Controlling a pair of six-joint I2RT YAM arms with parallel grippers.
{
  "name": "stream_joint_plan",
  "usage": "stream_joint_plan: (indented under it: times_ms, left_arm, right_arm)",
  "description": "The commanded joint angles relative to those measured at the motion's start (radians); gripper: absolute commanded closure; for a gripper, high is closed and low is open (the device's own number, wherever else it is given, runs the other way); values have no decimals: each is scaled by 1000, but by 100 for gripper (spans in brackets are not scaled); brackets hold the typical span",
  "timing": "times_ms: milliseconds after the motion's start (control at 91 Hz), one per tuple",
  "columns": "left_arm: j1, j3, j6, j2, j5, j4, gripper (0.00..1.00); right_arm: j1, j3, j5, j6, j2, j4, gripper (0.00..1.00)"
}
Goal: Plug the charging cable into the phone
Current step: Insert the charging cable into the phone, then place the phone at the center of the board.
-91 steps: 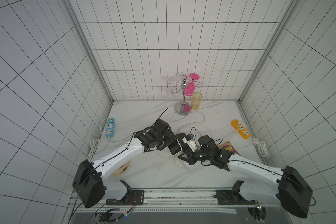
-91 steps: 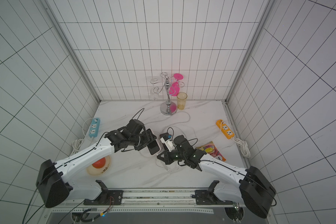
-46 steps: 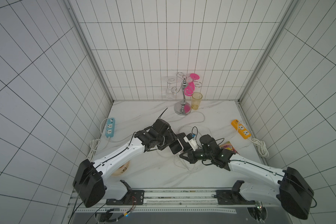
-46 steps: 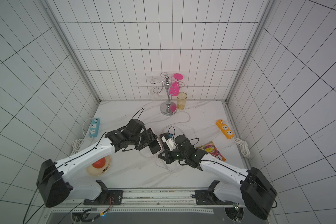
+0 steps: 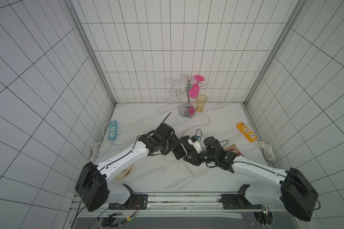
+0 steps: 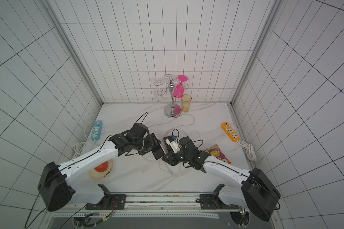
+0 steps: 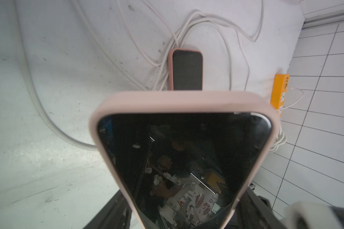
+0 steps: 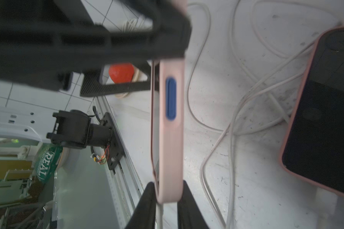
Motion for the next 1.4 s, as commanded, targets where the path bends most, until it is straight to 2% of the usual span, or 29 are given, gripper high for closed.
stream_joint_plan:
  times_ms: [0,77,198,308,451,594,671,825,967,1000,1099,1165,1264,1330,1385]
  left_arm:
    - [48,-40,58,13,73,-90,100]
    - [85,-51,84,48,65,-89,100]
    - [122,-32,121,126,42,-100,96]
    - [130,16,158,220,1,-122,72]
    - [136,88,203,360,-12,-151,55]
    - [136,139,216,416,-41,-192,23]
    - [134,167,217,428,-85,-237,5]
    - [120,211,240,423,-167,-319,2]
    - [99,204,254,268,-326,-335,2]
    - [96,197,263,188,-358,-330,2]
    - [92,158,322,-24,-588,-284,2]
    - [89,76,438,-174,-731,-173,2]
    - [94,-122,726,-369,-880,93,1]
    - [112,-246,797,-464,-1015,230,2]
    - [154,-353,880,-526,-1018,361,3]
  right_arm:
    - [-33,18,65,-29,-60,40,60]
    - [-38,-12,72,-29,-104,17,52]
    - [-47,-61,104,-23,-187,-15,48]
    - [-55,-86,121,-18,-248,-54,47]
    - [-62,-97,130,-22,-299,-98,47]
    - [-69,-89,135,-30,-332,-143,46]
    - [-71,-84,137,-35,-346,-160,38]
    - [-72,-62,157,-41,-357,-189,25]
    - [-74,1,249,-48,-363,-269,23]
    - [-75,19,300,-51,-367,-296,23]
    - [-89,71,512,-56,-386,-365,18]
    - [-107,103,704,-55,-398,-415,11]
    - [-160,144,1044,-38,-388,-524,5]
    - [-202,120,1144,-129,-395,-492,5]
    - [-220,69,1220,-220,-404,-415,5]
